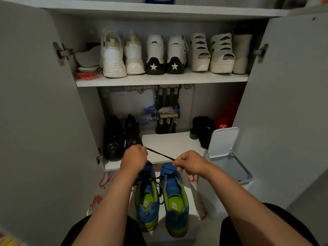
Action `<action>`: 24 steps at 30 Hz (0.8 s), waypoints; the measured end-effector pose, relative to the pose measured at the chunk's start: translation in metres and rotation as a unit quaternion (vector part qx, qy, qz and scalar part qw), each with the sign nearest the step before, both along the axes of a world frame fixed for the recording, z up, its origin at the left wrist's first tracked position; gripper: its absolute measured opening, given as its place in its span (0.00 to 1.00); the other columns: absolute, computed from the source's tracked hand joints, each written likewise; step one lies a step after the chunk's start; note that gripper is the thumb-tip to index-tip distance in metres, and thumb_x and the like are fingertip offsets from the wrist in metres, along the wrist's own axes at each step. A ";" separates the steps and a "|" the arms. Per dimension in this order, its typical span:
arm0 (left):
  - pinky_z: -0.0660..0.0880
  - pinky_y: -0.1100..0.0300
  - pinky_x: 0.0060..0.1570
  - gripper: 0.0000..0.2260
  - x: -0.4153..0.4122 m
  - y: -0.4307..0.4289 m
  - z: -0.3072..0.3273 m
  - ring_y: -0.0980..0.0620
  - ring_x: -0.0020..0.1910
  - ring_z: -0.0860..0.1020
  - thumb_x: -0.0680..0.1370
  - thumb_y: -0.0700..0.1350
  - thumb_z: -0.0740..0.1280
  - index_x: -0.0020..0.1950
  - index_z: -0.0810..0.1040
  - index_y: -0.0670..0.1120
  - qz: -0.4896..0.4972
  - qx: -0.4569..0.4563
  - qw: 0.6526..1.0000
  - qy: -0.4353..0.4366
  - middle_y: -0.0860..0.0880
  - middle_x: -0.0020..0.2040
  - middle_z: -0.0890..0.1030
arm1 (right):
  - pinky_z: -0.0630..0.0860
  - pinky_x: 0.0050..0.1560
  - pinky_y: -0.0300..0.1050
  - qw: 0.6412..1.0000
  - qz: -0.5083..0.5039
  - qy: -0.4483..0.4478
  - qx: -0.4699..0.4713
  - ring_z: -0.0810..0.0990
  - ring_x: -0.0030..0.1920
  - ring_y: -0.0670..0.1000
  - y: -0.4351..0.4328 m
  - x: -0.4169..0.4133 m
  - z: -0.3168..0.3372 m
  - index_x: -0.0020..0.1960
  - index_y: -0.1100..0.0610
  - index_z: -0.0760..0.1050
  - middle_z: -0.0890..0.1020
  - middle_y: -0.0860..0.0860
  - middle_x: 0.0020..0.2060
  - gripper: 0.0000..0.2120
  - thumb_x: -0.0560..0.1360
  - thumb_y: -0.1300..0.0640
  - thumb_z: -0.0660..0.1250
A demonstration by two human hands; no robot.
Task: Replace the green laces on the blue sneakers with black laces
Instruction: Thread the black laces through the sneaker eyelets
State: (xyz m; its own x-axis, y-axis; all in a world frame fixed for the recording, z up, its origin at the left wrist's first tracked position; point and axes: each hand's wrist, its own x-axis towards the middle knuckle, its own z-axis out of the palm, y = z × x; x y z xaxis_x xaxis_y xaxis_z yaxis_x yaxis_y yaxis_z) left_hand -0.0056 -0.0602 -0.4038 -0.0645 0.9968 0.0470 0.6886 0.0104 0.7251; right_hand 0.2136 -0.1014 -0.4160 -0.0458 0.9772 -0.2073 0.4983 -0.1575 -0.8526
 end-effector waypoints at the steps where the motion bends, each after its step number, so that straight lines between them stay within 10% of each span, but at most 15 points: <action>1: 0.66 0.58 0.40 0.15 -0.002 0.002 -0.001 0.47 0.43 0.76 0.82 0.46 0.58 0.44 0.81 0.43 0.018 0.003 1.000 0.001 0.45 0.43 0.80 | 0.70 0.27 0.37 1.000 -0.006 -0.019 -0.005 0.72 0.24 0.45 0.001 0.002 -0.003 0.40 0.58 0.83 0.84 0.53 0.33 0.09 0.77 0.59 0.69; 9: 0.73 0.55 0.50 0.15 -0.009 0.017 -0.007 0.40 0.55 0.76 0.82 0.46 0.58 0.57 0.81 0.41 0.081 -0.005 0.995 0.062 0.38 0.56 0.80 | 0.68 0.30 0.33 0.986 0.002 -0.166 -0.014 0.75 0.26 0.38 0.011 0.011 -0.025 0.32 0.54 0.77 0.78 0.44 0.25 0.15 0.78 0.57 0.68; 14: 0.65 0.53 0.71 0.22 0.009 0.016 -0.015 0.44 0.72 0.67 0.78 0.39 0.62 0.72 0.73 0.49 -0.104 -0.036 0.990 0.084 0.44 0.72 0.71 | 0.74 0.47 0.38 0.987 0.047 -0.151 0.023 0.81 0.47 0.47 0.019 -0.001 -0.030 0.49 0.54 0.85 0.85 0.47 0.44 0.08 0.78 0.61 0.67; 24: 0.77 0.56 0.47 0.13 0.045 0.028 -0.034 0.51 0.44 0.80 0.79 0.45 0.60 0.43 0.83 0.56 -0.236 -0.109 0.965 0.014 0.54 0.41 0.82 | 0.80 0.43 0.43 0.981 -0.018 -0.175 0.080 0.82 0.37 0.43 0.037 -0.006 -0.030 0.36 0.50 0.84 0.84 0.44 0.31 0.10 0.70 0.45 0.77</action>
State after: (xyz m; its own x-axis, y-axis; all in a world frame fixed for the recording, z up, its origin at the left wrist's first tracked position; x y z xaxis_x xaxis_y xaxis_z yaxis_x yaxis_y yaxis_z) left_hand 0.0393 -0.0324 -0.4380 0.3982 0.9008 -0.1729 0.6734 -0.1591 0.7219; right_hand 0.2072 -0.0643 -0.4460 0.0357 0.9982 -0.0472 0.7616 -0.0577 -0.6455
